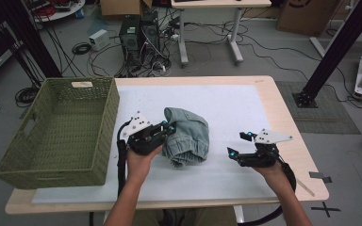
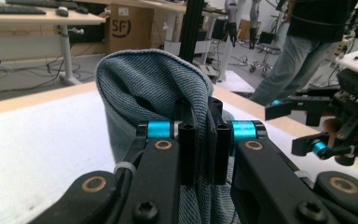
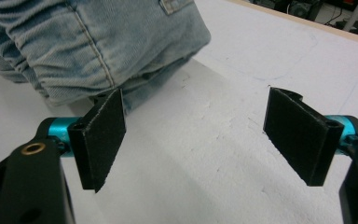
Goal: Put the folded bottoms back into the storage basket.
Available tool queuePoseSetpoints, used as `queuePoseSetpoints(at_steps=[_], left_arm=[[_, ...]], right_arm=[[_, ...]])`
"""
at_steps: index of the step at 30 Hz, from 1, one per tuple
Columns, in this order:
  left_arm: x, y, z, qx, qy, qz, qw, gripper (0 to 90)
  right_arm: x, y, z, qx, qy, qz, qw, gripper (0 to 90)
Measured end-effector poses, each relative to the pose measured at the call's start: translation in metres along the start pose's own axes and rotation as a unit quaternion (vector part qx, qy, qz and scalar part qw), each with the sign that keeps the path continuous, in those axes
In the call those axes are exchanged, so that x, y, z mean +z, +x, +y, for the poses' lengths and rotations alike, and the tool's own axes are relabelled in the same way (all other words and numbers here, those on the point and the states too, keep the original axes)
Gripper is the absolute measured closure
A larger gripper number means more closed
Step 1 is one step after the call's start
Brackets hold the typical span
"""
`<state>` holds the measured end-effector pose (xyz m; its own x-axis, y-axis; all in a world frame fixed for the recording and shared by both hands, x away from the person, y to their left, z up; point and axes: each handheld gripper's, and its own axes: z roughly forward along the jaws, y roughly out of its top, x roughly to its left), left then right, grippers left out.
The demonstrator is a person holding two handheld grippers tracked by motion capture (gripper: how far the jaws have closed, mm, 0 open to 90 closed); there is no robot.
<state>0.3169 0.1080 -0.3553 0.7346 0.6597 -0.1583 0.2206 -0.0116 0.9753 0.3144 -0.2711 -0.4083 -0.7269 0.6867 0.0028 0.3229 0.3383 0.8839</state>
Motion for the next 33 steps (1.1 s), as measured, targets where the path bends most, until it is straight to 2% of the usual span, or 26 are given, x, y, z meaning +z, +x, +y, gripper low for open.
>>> queuePoseSetpoints(at_steps=[14, 20, 33], left_arm=[[-0.018, 0.001, 0.038, 0.032, -0.022, -0.001, 0.9992, 85.6], [-0.033, 0.008, 0.053, 0.039, -0.036, 0.011, 0.9985, 85.6], [-0.064, 0.023, 0.071, 0.045, -0.053, 0.034, 0.9970, 85.5]], right_arm=[[0.000, 0.001, 0.003, -0.003, -0.003, 0.002, 1.0000, 21.3], [0.001, 0.002, 0.004, 0.000, -0.001, 0.003, 1.0000, 21.3], [0.007, 0.006, 0.008, -0.004, -0.002, 0.007, 1.0000, 21.3]])
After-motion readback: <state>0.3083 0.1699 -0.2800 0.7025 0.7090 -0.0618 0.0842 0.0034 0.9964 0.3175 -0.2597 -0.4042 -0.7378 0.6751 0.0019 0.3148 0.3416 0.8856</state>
